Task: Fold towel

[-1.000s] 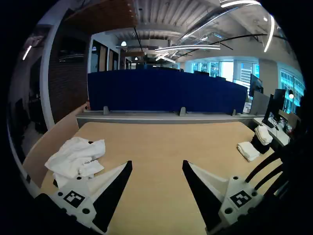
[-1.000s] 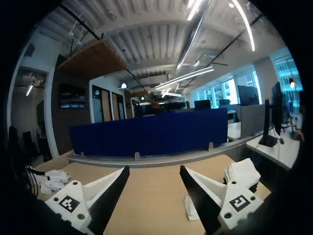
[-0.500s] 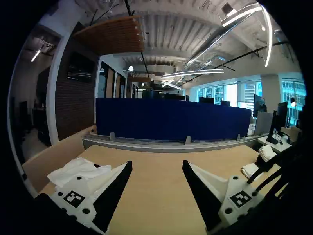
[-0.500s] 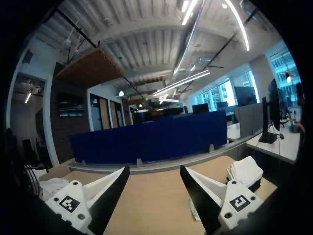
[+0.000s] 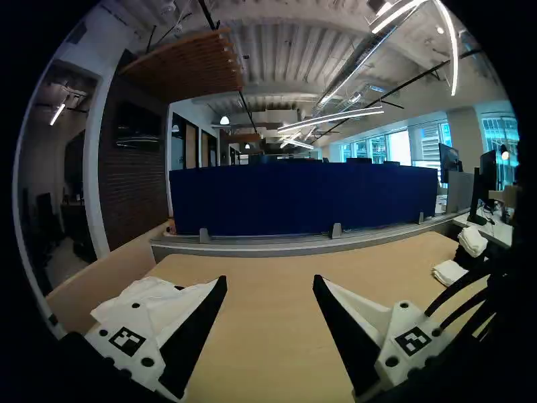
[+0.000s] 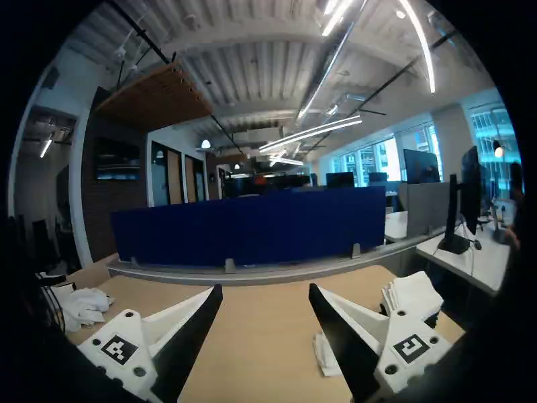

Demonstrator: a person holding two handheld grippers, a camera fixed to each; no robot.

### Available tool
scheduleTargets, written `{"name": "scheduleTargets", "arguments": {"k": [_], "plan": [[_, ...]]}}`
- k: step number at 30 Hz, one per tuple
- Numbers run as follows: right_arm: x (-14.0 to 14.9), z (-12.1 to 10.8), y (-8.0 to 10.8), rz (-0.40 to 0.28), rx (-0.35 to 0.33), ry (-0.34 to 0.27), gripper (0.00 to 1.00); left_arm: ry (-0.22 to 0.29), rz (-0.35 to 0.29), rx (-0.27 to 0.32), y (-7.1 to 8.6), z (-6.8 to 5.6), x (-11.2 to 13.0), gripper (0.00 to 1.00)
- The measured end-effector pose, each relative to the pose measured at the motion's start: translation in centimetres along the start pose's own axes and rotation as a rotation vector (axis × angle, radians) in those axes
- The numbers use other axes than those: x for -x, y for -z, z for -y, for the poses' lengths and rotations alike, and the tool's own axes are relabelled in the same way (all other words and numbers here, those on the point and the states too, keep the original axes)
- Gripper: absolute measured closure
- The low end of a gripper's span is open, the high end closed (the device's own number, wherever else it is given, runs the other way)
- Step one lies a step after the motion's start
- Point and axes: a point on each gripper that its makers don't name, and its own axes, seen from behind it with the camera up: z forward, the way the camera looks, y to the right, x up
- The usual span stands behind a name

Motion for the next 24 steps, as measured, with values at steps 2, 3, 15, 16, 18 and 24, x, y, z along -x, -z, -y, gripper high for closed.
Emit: {"name": "scheduleTargets", "arguments": {"k": [2, 3, 15, 16, 18, 24], "plan": [[-0.1, -0.4, -0.2, 0.006, 0.011, 0.003, 0.00, -0.005, -0.005, 0.001, -0.2, 0.1, 0.3, 0.05], [-0.2, -0.6, -0.2, 0.009, 0.015, 0.001, 0.00, -0.008, -0.008, 0.000, -0.3, 0.1, 0.5, 0.05], [0.3, -0.9, -1.6, 0.044, 0.031, 0.021, 0.00, -0.049, -0.023, 0.004, -1.3, -1.0, 4.5, 0.05], [0.4, -1.2, -1.7, 0.045, 0.034, 0.026, 0.00, -0.049, -0.025, 0.004, -1.3, -1.0, 4.8, 0.05], [0.7, -1.6, -2.0, 0.048, 0.042, 0.034, 0.00, -0.046, -0.031, 0.003, -1.4, -1.2, 5.5, 0.05], [1.0, -2.7, -2.3, 0.037, 0.059, 0.049, 0.00, -0.019, -0.043, 0.000, -1.9, -1.3, 7.9, 0.05]]}}
